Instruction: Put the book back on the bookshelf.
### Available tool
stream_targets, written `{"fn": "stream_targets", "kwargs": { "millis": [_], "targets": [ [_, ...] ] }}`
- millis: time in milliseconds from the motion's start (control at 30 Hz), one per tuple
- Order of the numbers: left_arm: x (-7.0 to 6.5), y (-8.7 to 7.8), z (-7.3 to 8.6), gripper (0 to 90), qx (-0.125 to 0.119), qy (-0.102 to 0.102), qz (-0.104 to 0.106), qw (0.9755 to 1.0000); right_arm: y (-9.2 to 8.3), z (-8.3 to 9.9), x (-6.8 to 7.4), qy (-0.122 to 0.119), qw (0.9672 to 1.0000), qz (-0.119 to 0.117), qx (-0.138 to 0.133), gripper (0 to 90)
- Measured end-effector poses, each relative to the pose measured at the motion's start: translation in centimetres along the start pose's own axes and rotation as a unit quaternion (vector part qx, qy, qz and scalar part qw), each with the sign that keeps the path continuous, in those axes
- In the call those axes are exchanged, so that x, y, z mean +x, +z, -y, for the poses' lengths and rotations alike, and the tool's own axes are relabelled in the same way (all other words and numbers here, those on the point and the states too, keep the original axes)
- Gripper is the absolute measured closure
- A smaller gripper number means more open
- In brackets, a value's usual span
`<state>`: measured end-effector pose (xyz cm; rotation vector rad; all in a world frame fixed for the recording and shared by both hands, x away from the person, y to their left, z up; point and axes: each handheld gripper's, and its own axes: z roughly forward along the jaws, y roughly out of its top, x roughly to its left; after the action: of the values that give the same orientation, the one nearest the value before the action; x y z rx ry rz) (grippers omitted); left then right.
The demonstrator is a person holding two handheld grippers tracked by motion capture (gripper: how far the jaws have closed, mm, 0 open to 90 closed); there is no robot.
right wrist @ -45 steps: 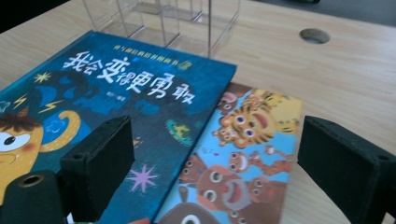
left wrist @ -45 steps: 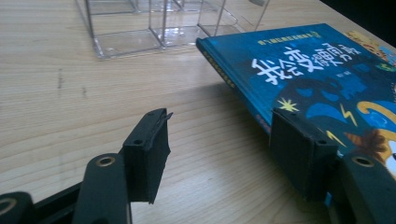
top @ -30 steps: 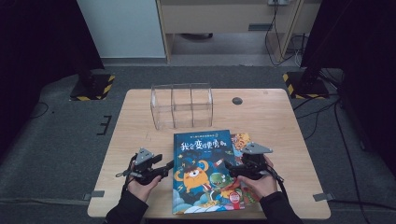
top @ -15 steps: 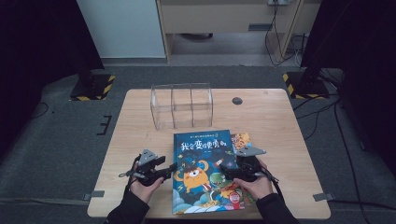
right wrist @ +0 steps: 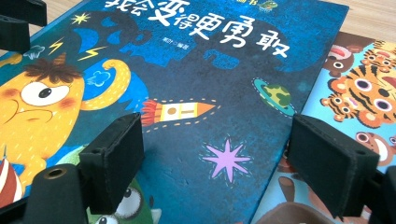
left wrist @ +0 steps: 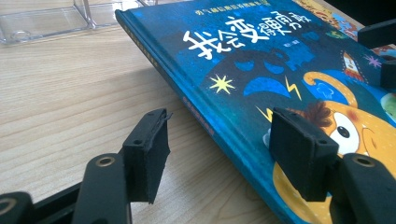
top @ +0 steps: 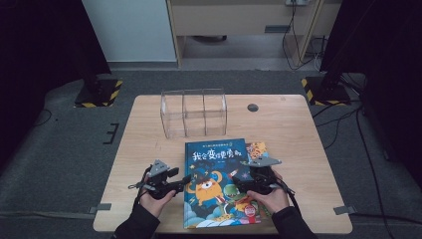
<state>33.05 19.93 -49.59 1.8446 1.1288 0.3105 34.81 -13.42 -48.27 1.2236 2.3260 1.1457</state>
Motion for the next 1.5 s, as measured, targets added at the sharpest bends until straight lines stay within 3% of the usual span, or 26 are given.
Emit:
{"fn": "stream_targets", "kwargs": {
  "millis": [333, 800, 1000, 1500],
  "targets": [
    [0.1, -0.1, 0.2, 35.6, 0.002, -0.003, 0.009, 0.9999, 0.5, -0.3, 0.7, -0.013, 0.9999, -0.011, 0.000, 18.7],
    [0.3, 0.5, 0.2, 30.3, 0.004, -0.017, 0.024, 0.9996, 0.6, -0.3, 1.0, -0.010, 0.9999, -0.012, 0.002, 17.6],
    [0.8, 0.9, 0.2, 27.1, 0.012, -0.044, 0.041, 0.9981, 0.7, -0.4, 1.1, -0.013, 0.9999, -0.010, 0.005, 15.2],
    [0.8, 1.8, -0.1, 23.1, 0.025, -0.071, 0.052, 0.9958, 0.9, -0.5, 1.3, -0.014, 0.9998, -0.008, 0.008, 12.9]
  ]
}}
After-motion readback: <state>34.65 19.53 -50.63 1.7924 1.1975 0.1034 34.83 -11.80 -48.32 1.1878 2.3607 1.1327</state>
